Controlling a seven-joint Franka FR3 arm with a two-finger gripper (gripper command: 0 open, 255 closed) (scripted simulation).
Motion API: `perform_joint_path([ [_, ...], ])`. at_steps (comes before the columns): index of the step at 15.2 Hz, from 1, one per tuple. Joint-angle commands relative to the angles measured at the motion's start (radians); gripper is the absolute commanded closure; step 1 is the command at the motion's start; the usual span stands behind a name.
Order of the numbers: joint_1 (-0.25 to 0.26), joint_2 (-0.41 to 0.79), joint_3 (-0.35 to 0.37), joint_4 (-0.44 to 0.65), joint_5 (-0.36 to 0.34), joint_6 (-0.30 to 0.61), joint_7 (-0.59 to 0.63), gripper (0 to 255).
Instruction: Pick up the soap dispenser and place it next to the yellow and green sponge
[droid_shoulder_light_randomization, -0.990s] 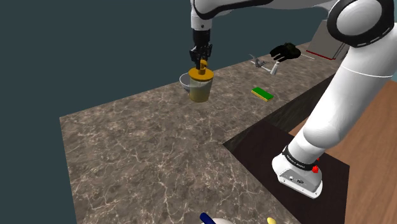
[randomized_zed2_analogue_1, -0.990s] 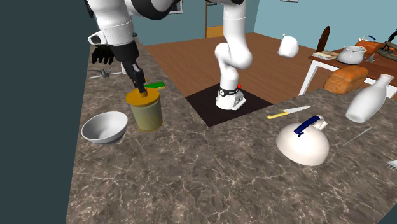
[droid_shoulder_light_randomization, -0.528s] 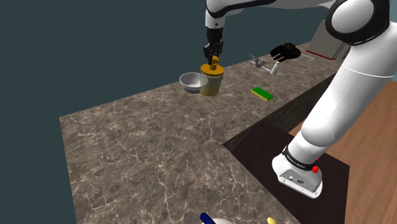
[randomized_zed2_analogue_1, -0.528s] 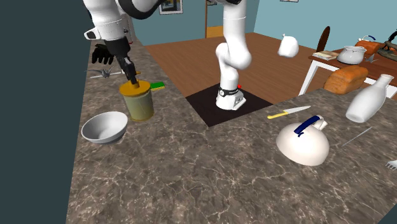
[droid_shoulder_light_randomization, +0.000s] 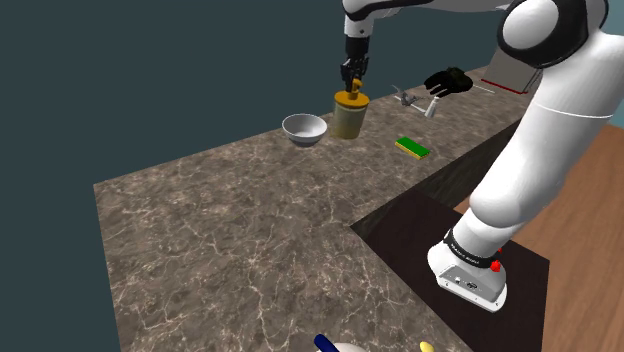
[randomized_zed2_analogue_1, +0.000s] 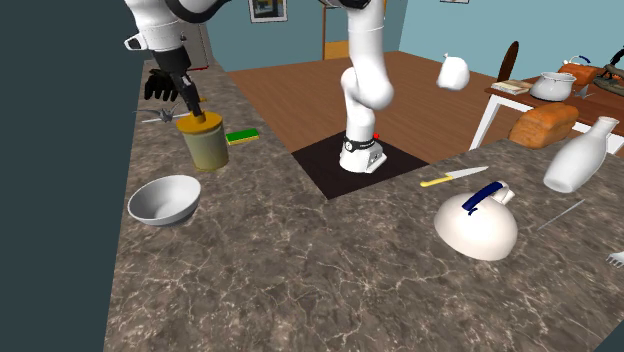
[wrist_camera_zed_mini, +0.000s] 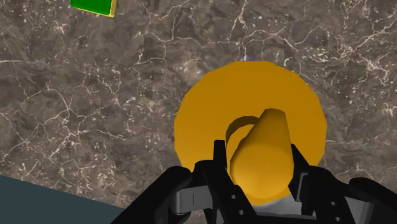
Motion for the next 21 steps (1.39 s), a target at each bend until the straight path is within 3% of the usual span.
perform_joint_path([
  [1, -0.026, 0.015, -0.02, 0.012, -0.002, 0.006, -0.047, 255],
  [10, -0.139, 0.159, -0.094, 0.21, 0.0, -0.04, -0.234, 255],
  [17, -0.234, 0.337, -0.134, 0.474, 0.015, -0.12, -0.367, 255],
  [21, -0.233, 0.33, -0.133, 0.409, 0.014, -0.062, -0.364, 255],
])
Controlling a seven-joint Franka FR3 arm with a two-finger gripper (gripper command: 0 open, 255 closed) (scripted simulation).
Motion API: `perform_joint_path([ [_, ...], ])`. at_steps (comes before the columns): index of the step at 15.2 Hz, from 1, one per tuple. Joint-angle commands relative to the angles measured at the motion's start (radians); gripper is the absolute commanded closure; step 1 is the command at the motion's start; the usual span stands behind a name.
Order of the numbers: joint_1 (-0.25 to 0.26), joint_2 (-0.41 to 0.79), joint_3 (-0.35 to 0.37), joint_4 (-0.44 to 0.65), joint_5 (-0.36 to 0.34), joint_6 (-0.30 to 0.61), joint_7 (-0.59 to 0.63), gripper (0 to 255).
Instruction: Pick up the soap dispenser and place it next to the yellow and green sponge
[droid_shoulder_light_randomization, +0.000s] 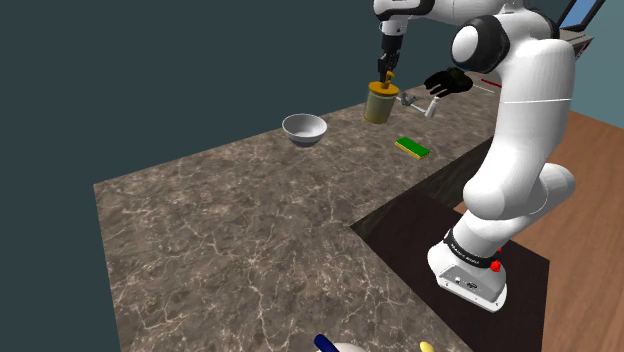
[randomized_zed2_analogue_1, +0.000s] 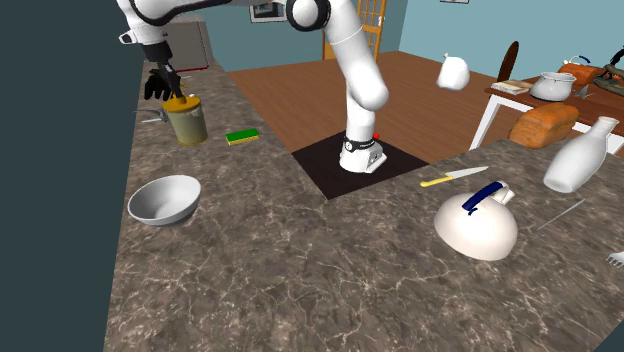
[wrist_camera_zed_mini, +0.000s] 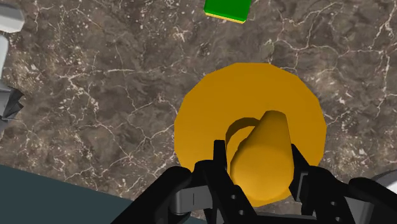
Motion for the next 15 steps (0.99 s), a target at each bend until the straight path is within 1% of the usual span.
perform_joint_path([
  [1, 0.001, -0.004, 0.0, -0.032, 0.0, 0.029, 0.001, 255],
  [11, 0.002, 0.003, 0.001, -0.156, -0.001, 0.16, 0.007, 255],
  [15, 0.002, 0.004, 0.001, -0.163, -0.001, 0.169, 0.007, 255],
])
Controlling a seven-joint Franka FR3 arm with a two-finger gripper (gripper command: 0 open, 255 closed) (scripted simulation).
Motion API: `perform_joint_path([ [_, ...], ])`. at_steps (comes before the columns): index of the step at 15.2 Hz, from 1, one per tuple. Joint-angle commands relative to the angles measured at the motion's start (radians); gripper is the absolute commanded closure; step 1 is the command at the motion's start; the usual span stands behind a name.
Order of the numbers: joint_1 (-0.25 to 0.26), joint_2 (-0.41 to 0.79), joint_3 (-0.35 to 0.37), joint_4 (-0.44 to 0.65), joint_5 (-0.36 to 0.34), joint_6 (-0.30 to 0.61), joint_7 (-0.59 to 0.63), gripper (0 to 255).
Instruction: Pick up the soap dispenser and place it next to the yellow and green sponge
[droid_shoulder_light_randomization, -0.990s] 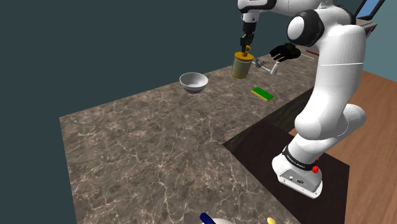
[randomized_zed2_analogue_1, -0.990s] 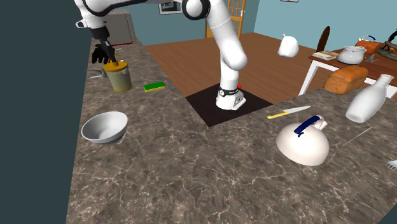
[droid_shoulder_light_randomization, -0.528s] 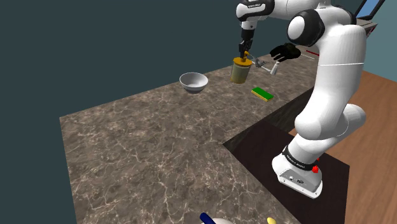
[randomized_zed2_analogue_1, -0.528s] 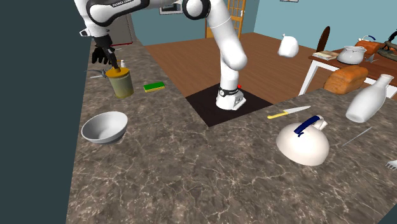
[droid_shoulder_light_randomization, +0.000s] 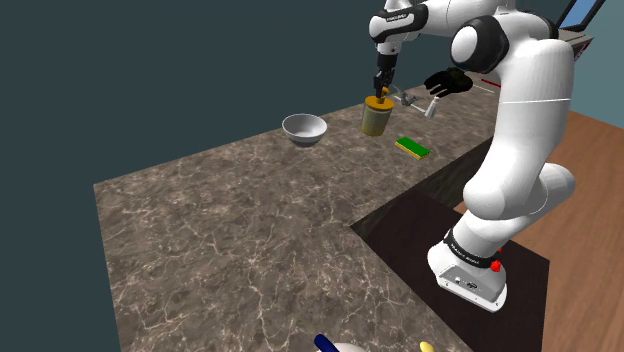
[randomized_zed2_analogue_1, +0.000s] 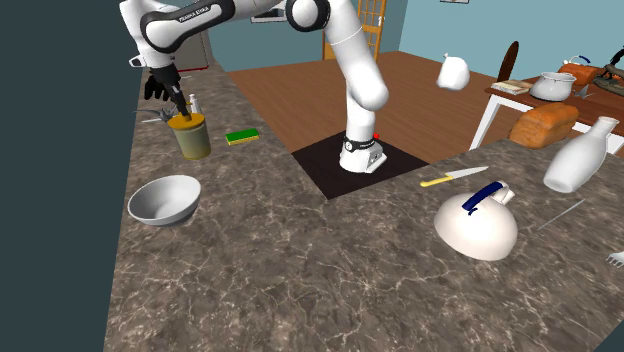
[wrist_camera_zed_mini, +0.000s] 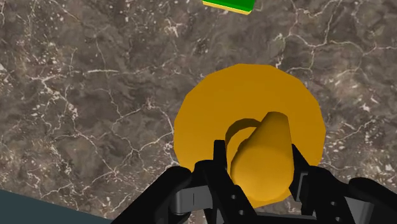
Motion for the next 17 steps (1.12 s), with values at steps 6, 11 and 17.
perform_joint_path([
  [6, 0.0, -0.001, 0.0, -0.001, 0.0, 0.002, 0.0, 0],
  [11, 0.001, -0.001, 0.0, 0.032, 0.0, -0.032, 0.0, 0],
  [17, 0.001, 0.007, 0.001, 0.138, 0.001, -0.13, -0.001, 0],
])
